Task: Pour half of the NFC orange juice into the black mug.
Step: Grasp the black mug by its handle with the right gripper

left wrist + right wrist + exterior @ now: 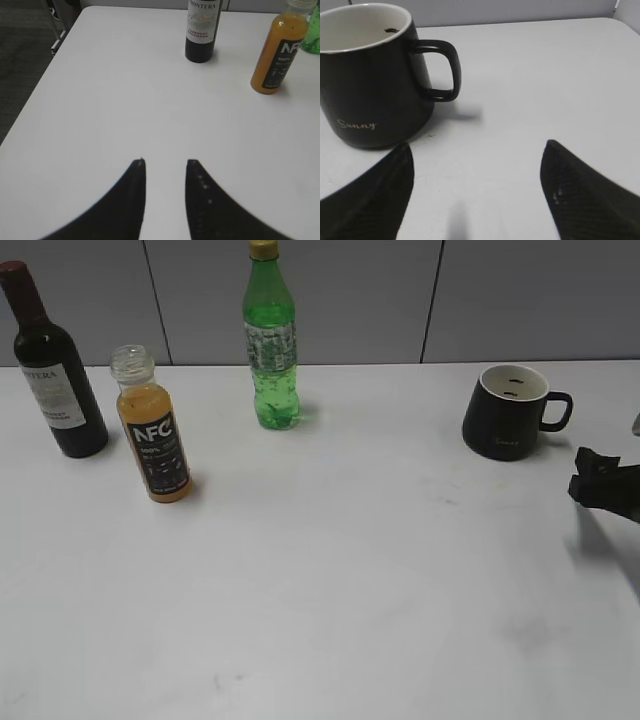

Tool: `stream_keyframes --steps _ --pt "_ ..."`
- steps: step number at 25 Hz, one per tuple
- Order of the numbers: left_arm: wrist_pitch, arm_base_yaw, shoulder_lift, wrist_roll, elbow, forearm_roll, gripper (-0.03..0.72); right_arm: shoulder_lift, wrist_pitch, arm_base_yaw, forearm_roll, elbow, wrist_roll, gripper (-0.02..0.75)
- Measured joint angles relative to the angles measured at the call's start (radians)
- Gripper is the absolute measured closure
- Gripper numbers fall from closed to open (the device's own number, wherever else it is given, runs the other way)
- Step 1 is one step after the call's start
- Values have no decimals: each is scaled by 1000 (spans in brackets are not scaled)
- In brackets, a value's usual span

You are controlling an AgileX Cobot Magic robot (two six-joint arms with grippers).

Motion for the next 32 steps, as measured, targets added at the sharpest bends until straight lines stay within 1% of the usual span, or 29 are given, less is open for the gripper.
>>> stream_keyframes --steps 8,19,26,32 --pt "0 0 0 0 0 0 467 12 -5 0 7 -37 0 143" --pt "0 0 0 0 0 0 467 143 -6 -2 -2 -194 0 143" --pt "0 0 0 0 0 0 467 202 -6 -29 -46 -282 0 143" --pt "0 0 0 0 0 0 467 244 -6 -37 -113 -334 0 143"
